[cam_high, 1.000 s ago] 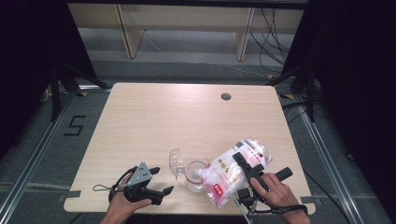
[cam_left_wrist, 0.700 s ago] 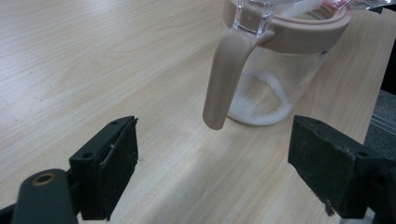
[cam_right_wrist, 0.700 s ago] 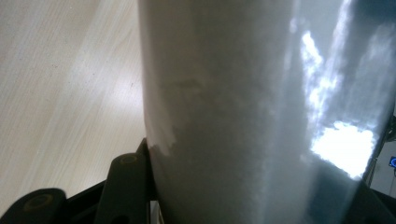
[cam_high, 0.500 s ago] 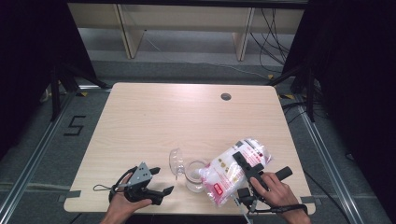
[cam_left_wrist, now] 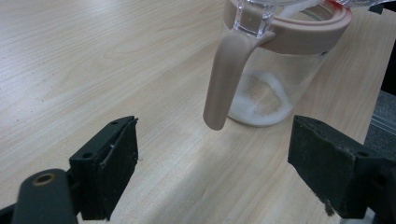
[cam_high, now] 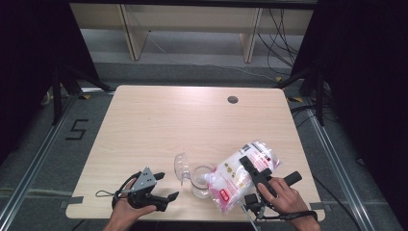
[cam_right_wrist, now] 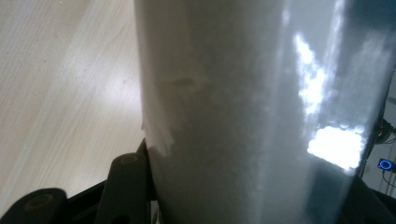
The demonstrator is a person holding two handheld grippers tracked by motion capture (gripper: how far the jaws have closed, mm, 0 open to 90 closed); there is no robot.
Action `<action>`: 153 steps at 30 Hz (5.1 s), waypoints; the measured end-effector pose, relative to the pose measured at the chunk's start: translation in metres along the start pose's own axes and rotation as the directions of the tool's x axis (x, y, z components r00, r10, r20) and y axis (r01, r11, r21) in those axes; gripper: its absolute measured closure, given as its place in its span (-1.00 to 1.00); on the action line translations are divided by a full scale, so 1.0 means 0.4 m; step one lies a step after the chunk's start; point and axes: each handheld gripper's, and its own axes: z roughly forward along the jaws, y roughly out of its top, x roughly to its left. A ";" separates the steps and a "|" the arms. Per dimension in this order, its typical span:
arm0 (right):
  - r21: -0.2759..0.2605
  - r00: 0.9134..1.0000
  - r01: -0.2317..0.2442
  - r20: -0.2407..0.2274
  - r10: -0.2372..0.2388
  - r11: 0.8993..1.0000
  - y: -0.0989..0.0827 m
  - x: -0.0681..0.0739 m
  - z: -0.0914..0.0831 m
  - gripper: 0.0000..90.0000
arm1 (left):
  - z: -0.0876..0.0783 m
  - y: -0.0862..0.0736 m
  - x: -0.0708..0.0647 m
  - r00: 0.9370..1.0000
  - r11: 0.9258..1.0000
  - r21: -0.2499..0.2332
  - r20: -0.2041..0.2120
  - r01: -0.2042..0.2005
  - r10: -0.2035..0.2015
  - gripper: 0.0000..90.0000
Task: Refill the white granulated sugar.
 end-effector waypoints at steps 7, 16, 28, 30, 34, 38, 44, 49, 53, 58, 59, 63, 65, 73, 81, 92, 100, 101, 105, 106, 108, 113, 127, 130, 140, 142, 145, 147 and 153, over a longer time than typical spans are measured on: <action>-0.020 1.000 0.013 0.011 -0.012 1.000 0.000 -0.004 0.003 0.16 | 0.000 0.001 0.003 1.000 1.000 0.002 0.001 -0.022 0.022 -0.65; -0.004 1.000 0.015 -0.003 -0.015 1.000 -0.001 -0.004 0.000 0.16 | -0.001 0.000 0.003 1.000 1.000 -0.006 -0.002 -0.014 0.014 -0.65; -0.011 1.000 0.000 -0.005 0.000 1.000 0.000 -0.002 0.001 0.17 | -0.002 0.001 0.003 1.000 1.000 0.010 -0.013 -0.021 0.022 -0.65; -0.014 1.000 -0.011 0.009 0.012 1.000 -0.001 0.001 0.002 0.17 | 0.000 0.000 -0.001 1.000 1.000 -0.014 -0.002 0.004 -0.004 -0.65; -0.026 1.000 0.026 0.016 -0.025 0.999 -0.003 -0.005 0.004 0.17 | 0.000 0.000 -0.001 1.000 1.000 -0.013 0.000 0.003 -0.003 -0.65; -0.017 1.000 -0.003 0.010 0.003 1.000 -0.001 -0.001 0.002 0.18 | 0.000 0.000 -0.002 1.000 1.000 -0.013 -0.002 0.004 -0.004 -0.65; -0.008 1.000 -0.014 0.018 0.014 1.000 -0.003 0.000 -0.001 0.18 | 0.000 0.000 -0.002 1.000 1.000 -0.013 -0.003 0.004 -0.004 -0.65; -0.006 1.000 -0.010 0.017 0.010 1.000 -0.003 -0.001 -0.001 0.18 | -0.002 0.002 0.003 1.000 1.000 -0.008 -0.003 -0.027 0.027 -0.65; -0.012 1.000 -0.013 0.016 0.013 1.000 -0.002 -0.001 -0.001 0.18 | -0.001 0.001 0.000 1.000 1.000 0.000 -0.005 0.000 0.000 -0.65; -0.013 1.000 -0.017 0.018 0.017 1.000 -0.002 0.000 -0.001 0.18 | -0.003 0.001 0.003 1.000 1.000 0.014 -0.010 -0.017 0.017 -0.65; -0.013 1.000 -0.017 0.017 0.017 1.000 -0.002 0.000 -0.001 0.18 | -0.001 0.001 -0.001 1.000 1.000 -0.007 -0.003 0.001 -0.001 -0.65; -0.007 1.000 -0.007 0.017 0.007 1.000 -0.002 -0.002 -0.002 0.19 | -0.001 0.001 -0.001 1.000 1.000 -0.006 0.000 -0.001 0.001 -0.65; -0.006 1.000 -0.008 0.019 0.008 1.000 -0.003 -0.001 -0.002 0.19 | 0.000 0.001 -0.002 1.000 1.000 -0.006 -0.003 0.000 0.000 -0.65; 0.003 0.999 -0.029 0.014 0.029 1.000 -0.003 0.004 -0.003 0.19 | -0.001 0.001 -0.002 1.000 1.000 -0.008 -0.002 0.005 -0.005 -0.65; -0.007 0.999 -0.004 0.033 0.004 1.000 0.000 -0.002 -0.002 0.19 | -0.001 0.001 -0.002 1.000 1.000 -0.006 -0.002 0.002 -0.002 -0.65; -0.006 0.999 -0.005 0.039 0.006 1.000 -0.001 -0.005 -0.004 0.19 | -0.001 0.001 -0.001 1.000 1.000 -0.005 -0.003 0.004 -0.004 -0.65; -0.002 1.000 -0.007 0.025 0.007 1.000 -0.001 -0.005 -0.005 0.19 | -0.002 0.001 0.000 1.000 1.000 0.002 -0.014 -0.004 0.004 -0.65; -0.003 1.000 -0.002 0.026 0.002 1.000 -0.002 -0.006 -0.005 0.19 | -0.002 0.001 0.000 1.000 1.000 0.001 -0.015 -0.002 0.002 -0.65; -0.007 0.999 0.017 0.036 -0.017 1.000 -0.003 -0.011 -0.004 0.19 | -0.002 0.001 0.000 1.000 1.000 0.000 -0.015 -0.002 0.002 -0.65; 0.003 0.999 0.001 0.037 -0.002 1.000 -0.004 -0.009 -0.006 0.19 | -0.001 0.001 -0.001 1.000 1.000 -0.008 -0.006 0.006 -0.006 -0.65; 0.004 0.999 0.004 0.037 -0.004 1.000 -0.004 -0.009 -0.006 0.20 | -0.001 0.001 -0.001 1.000 1.000 -0.006 -0.006 0.004 -0.004 -0.65; 0.003 0.999 0.011 0.036 -0.011 1.000 -0.005 -0.011 -0.007 0.20 | -0.002 0.001 0.001 1.000 1.000 0.000 -0.008 -0.004 0.004 -0.65; 0.008 0.999 0.019 0.044 -0.019 1.000 -0.004 -0.018 -0.010 0.20 | -0.002 0.001 0.000 1.000 1.000 0.001 -0.015 -0.003 0.003 -0.65; -0.003 0.999 0.028 0.034 -0.028 1.000 -0.004 -0.017 -0.007 0.20 | -0.002 0.001 0.000 1.000 1.000 0.000 -0.013 -0.004 0.004 -0.65; -0.002 0.999 0.000 0.037 0.000 1.000 -0.008 -0.009 -0.006 0.21 | -0.002 0.001 0.000 1.000 1.000 0.000 -0.014 -0.004 0.004 -0.65; 0.005 0.999 -0.026 0.031 0.026 1.000 -0.008 -0.004 -0.006 0.22 | -0.002 0.001 0.000 1.000 1.000 0.001 -0.014 -0.002 0.002 -0.65; -0.003 0.999 -0.008 0.040 0.008 1.000 -0.008 -0.008 -0.005 0.22 | -0.002 0.001 0.000 1.000 1.000 0.000 -0.015 -0.002 0.002 -0.65; 0.005 0.999 -0.025 0.032 0.025 1.000 -0.008 -0.004 -0.006 0.22 | -0.002 0.001 0.000 1.000 1.000 0.001 -0.015 -0.003 0.003 -0.65; -0.001 0.999 -0.007 0.041 0.007 1.000 -0.007 -0.009 -0.006 0.23 | -0.002 0.001 -0.001 1.000 1.000 0.000 -0.014 -0.003 0.003 -0.65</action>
